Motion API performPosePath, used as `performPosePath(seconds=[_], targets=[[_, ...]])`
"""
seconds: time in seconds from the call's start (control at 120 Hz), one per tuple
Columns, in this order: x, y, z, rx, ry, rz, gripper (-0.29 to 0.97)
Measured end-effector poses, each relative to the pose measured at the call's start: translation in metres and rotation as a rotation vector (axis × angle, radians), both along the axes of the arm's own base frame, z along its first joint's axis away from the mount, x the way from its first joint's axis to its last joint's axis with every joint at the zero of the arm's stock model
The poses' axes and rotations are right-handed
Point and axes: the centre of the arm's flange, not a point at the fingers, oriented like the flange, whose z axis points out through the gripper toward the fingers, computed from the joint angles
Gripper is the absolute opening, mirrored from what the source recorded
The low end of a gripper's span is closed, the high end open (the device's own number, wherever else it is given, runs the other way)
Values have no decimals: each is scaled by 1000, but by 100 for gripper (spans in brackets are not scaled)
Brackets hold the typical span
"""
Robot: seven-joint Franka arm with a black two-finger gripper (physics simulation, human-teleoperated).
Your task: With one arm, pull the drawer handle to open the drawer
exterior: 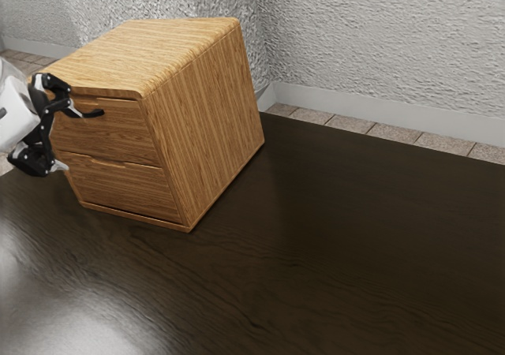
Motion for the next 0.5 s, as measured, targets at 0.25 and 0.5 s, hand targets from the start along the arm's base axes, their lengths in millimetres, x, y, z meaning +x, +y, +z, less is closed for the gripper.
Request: performPosePath(seconds=[0.25,0.5], targets=[[10,34,-11,22,-6,-55,68],[24,71,-16,19,-16,-78,68]])
